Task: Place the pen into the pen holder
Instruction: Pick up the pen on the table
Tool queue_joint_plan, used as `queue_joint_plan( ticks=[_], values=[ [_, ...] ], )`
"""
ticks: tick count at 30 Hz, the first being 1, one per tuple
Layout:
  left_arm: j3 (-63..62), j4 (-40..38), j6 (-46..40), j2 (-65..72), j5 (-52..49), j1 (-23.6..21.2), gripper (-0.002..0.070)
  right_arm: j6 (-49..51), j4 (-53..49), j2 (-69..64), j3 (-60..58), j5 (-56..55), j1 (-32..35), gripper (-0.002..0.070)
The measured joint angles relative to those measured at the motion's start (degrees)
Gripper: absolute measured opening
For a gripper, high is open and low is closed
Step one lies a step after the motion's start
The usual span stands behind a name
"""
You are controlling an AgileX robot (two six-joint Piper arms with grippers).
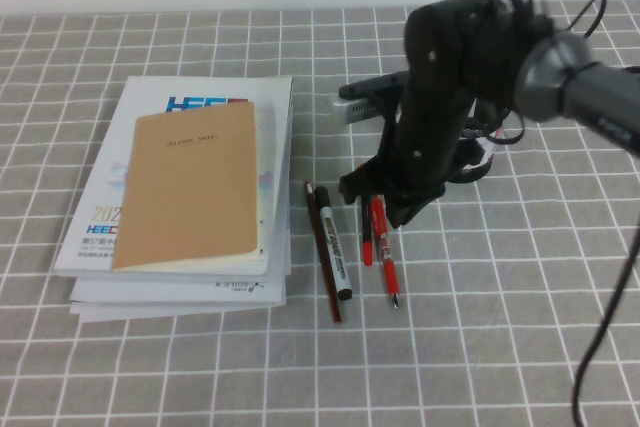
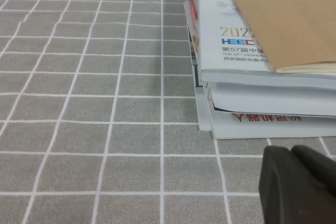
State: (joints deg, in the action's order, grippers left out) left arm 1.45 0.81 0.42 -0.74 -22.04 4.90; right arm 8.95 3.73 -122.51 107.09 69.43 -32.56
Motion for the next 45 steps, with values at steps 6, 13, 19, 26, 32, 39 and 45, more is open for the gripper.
queue_joint_plan(
  ticks=[6, 13, 19, 26, 32, 39, 45],
  values=[
    [0.0, 0.0, 0.0, 0.0, 0.0, 0.0, -0.0005, 3.1, -1.6, -2.4, 1.2, 0.3, -0.2, 0.0055],
    [0.0, 0.0, 0.0, 0.0, 0.0, 0.0, -0.0005, 5.2, -3.7, -2.5, 1.3, 0.4, -0.8, 0.0238],
    [0.0, 0.0, 0.0, 0.0, 0.0, 0.0, -0.0005, 5.9, -4.6, -2.8, 1.5, -0.1, -1.8, 0.027],
    [0.0, 0.0, 0.0, 0.0, 0.0, 0.0, -0.0005, 5.9, -4.4, -5.0, 1.5, -0.6, -2.4, 0.0269],
    [0.0, 0.0, 0.0, 0.0, 0.0, 0.0, -0.0005, 5.9, -3.7, -6.2, 1.6, -1.5, -2.4, 0.0179],
    [0.0, 0.0, 0.0, 0.0, 0.0, 0.0, -0.0005, 5.9, -3.7, -6.2, 1.8, -1.6, -2.4, 0.0052],
    [0.0, 0.0, 0.0, 0.0, 0.0, 0.0, -0.0005, 5.9, -3.7, -1.9, 0.6, -4.7, -2.9, 0.0052]
  ],
)
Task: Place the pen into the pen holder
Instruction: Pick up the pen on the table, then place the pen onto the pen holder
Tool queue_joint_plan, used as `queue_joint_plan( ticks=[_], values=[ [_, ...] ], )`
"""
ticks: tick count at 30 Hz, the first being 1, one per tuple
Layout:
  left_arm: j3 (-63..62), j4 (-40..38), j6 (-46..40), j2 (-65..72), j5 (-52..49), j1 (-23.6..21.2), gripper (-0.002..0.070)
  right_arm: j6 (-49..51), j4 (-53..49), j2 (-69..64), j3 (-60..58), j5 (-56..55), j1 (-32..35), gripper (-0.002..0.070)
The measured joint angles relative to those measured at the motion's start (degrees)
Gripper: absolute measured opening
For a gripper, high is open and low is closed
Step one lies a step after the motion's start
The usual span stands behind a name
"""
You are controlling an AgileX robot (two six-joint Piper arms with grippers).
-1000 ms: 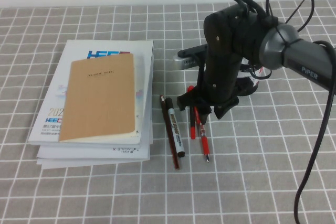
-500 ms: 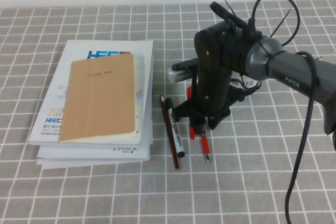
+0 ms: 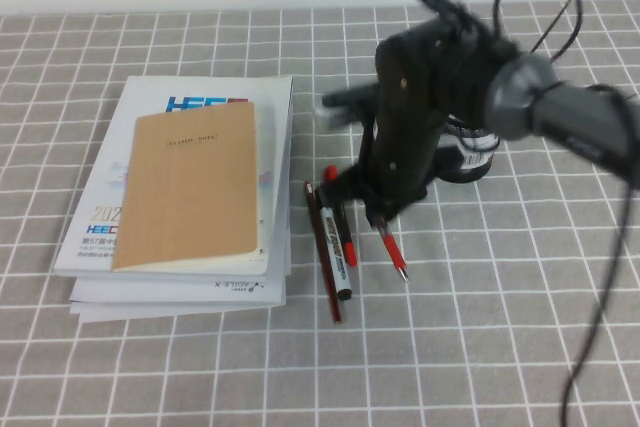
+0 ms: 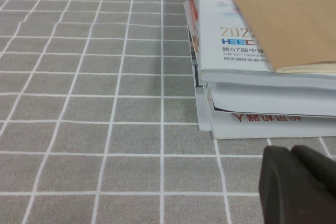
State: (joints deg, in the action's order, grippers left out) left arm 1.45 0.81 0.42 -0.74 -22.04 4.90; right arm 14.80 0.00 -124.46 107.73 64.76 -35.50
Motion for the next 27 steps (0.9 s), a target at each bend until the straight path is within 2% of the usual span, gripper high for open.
queue_joint_plan(
  ticks=[3, 7, 10, 13, 15, 17, 23, 27],
  values=[
    [0.0, 0.0, 0.0, 0.0, 0.0, 0.0, -0.0005, 1.3, 0.0, 7.4, -5.9, -6.9, -0.8, 0.0052],
    [0.0, 0.0, 0.0, 0.0, 0.0, 0.0, -0.0005, 5.4, 0.7, 19.7, -20.4, -25.1, -1.4, 0.0052],
    [0.0, 0.0, 0.0, 0.0, 0.0, 0.0, -0.0005, 6.7, 0.6, 27.8, -36.7, -46.8, -1.4, 0.0052],
    [0.0, 0.0, 0.0, 0.0, 0.0, 0.0, -0.0005, 5.7, 0.0, 33.7, -52.0, -77.2, -1.3, 0.0052],
    [0.0, 0.0, 0.0, 0.0, 0.0, 0.0, -0.0005, 1.5, 0.8, 35.5, -60.0, -96.7, -1.1, 0.0052],
    [0.0, 0.0, 0.0, 0.0, 0.0, 0.0, -0.0005, -3.2, 4.2, 36.1, -63.5, -106.9, -1.1, 0.0052],
    [0.0, 0.0, 0.0, 0.0, 0.0, 0.0, -0.0005, -17.6, 11.2, 35.4, -61.6, -110.0, 2.4, 0.0052],
    [0.0, 0.0, 0.0, 0.0, 0.0, 0.0, -0.0005, -21.1, 11.7, 32.3, -57.3, -110.1, 6.0, 0.0052]
  ],
)
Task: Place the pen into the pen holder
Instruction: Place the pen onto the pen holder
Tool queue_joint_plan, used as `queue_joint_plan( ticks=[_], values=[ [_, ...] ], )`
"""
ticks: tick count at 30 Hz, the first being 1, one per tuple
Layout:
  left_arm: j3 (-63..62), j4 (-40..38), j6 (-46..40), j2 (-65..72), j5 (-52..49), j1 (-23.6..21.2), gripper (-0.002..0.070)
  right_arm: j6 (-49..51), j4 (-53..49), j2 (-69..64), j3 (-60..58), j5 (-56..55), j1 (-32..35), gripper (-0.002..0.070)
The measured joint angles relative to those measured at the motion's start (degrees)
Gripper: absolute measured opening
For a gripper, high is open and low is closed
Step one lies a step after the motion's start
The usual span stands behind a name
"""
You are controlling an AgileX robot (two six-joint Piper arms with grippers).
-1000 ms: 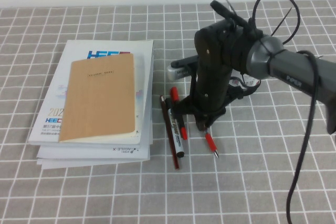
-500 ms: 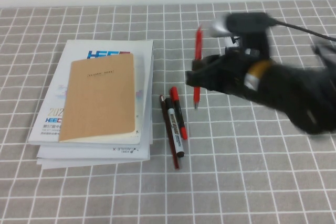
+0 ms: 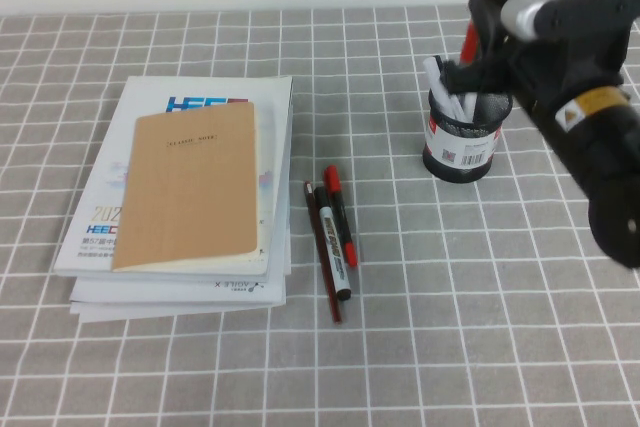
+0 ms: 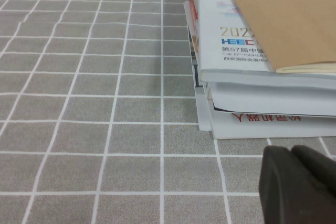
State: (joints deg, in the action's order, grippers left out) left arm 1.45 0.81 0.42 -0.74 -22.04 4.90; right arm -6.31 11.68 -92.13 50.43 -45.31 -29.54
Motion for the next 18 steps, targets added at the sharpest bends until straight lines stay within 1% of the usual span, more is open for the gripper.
queue_joint_plan(
  ticks=[6, 11, 13, 15, 18],
  values=[
    [0.0, 0.0, 0.0, 0.0, 0.0, 0.0, -0.0005, -0.6, 0.3, -5.8, 4.4, 2.3, 4.1, 0.0052],
    [0.0, 0.0, 0.0, 0.0, 0.0, 0.0, -0.0005, -0.7, 2.1, -9.5, 4.7, 4.3, 4.4, 0.0052],
    [0.0, 0.0, 0.0, 0.0, 0.0, 0.0, -0.0005, -0.7, 2.3, -10.6, 4.8, 4.4, 4.4, 0.0063],
    [0.0, 0.0, 0.0, 0.0, 0.0, 0.0, -0.0005, -0.8, 2.4, -11.5, 5.3, 5.0, 4.4, 0.0104],
    [0.0, 0.0, 0.0, 0.0, 0.0, 0.0, -0.0005, -0.9, 2.4, -12.3, 5.9, 5.5, 4.4, 0.0227]
  ],
)
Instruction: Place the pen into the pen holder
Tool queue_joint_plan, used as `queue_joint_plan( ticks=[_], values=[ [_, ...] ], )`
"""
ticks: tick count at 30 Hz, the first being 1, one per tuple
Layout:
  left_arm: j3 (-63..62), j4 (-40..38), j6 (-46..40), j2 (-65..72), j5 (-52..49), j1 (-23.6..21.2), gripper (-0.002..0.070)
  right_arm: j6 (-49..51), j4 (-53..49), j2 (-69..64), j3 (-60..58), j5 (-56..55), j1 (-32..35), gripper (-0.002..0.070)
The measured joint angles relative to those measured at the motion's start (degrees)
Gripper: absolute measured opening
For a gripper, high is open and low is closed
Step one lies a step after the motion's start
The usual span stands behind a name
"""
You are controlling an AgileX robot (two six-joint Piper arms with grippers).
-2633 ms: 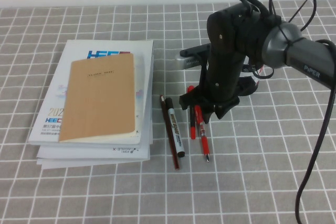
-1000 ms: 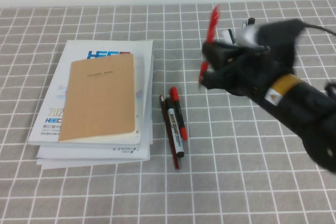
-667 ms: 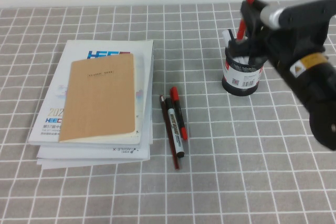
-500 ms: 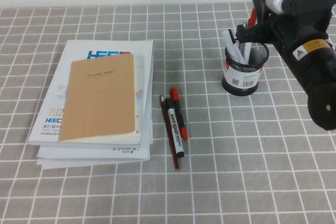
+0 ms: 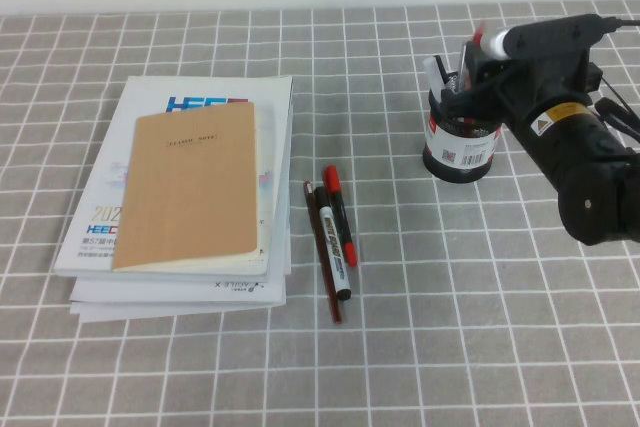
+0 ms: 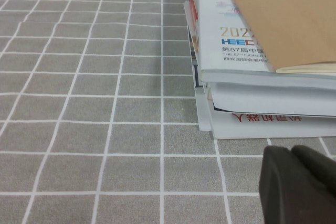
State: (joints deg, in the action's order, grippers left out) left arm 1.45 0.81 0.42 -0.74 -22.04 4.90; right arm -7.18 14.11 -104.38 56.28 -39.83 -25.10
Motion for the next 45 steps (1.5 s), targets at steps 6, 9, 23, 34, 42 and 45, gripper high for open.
queue_joint_plan(
  ticks=[6, 9, 23, 34, 42, 45],
  values=[
    [0.0, 0.0, 0.0, 0.0, 0.0, 0.0, -0.0005, 0.0, 0.2, 1.5, 0.1, 2.5, 0.0, 0.0325],
    [0.0, 0.0, 0.0, 0.0, 0.0, 0.0, -0.0005, -0.9, 0.2, 6.3, 0.0, 9.7, -0.5, 0.0139],
    [0.0, 0.0, 0.0, 0.0, 0.0, 0.0, -0.0005, -5.8, -4.9, 42.3, -7.7, 55.9, -6.5, -0.0012],
    [0.0, 0.0, 0.0, 0.0, 0.0, 0.0, -0.0005, -5.9, -10.2, 71.7, -27.3, 55.4, -5.7, -0.0013],
    [0.0, 0.0, 0.0, 0.0, 0.0, 0.0, -0.0005, -5.9, -11.2, 86.3, -38.8, 51.9, 2.2, -0.0013],
    [0.0, 0.0, 0.0, 0.0, 0.0, 0.0, -0.0005, -5.9, -10.6, 91.6, -42.3, 51.7, 8.4, -0.0013]
  ],
)
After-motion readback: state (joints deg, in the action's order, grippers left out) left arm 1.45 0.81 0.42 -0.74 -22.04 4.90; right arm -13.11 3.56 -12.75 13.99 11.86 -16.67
